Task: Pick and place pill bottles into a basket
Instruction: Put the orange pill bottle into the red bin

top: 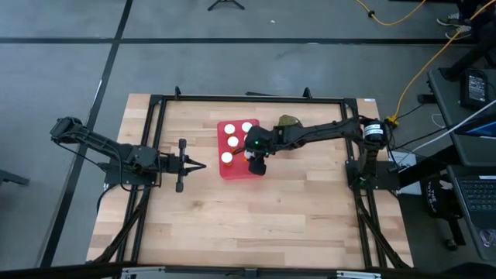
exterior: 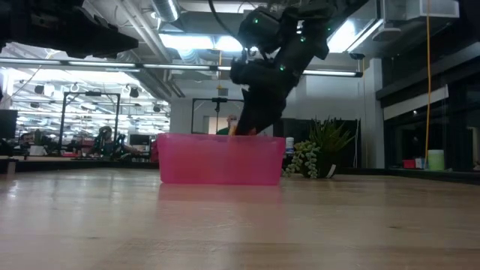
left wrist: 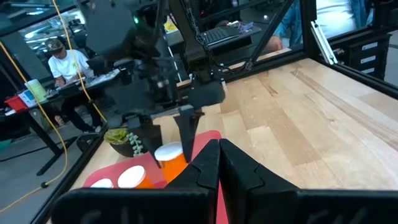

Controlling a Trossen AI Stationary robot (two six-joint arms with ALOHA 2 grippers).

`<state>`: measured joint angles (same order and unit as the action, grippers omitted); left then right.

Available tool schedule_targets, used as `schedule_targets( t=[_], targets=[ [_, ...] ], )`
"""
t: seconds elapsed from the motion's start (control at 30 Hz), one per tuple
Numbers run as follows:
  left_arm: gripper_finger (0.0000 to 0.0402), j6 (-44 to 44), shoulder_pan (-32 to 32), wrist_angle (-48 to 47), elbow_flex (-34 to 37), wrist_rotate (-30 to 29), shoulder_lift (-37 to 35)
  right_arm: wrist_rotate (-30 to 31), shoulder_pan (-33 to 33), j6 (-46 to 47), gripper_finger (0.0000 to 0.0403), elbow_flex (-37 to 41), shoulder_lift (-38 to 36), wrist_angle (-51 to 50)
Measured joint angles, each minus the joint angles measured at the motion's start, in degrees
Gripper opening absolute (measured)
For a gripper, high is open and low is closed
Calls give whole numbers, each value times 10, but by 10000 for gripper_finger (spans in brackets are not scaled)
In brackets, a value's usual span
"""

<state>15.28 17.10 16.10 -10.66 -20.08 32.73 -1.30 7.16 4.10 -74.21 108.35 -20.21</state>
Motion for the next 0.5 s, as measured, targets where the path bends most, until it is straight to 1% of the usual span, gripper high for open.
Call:
schedule_targets(
  t=[0.17, 0.33, 0.5],
  targets=[
    [4, 0, 0, 1, 0, 0, 0, 5, 2, 15, 218, -4, 10, -19],
    [4, 1, 0, 4, 0, 0, 0, 4, 1, 15, 218, -32, 12, -43],
    [4, 4, 0, 4, 0, -3, 0, 13, 1, 15, 218, -49, 34, -61]
  ],
)
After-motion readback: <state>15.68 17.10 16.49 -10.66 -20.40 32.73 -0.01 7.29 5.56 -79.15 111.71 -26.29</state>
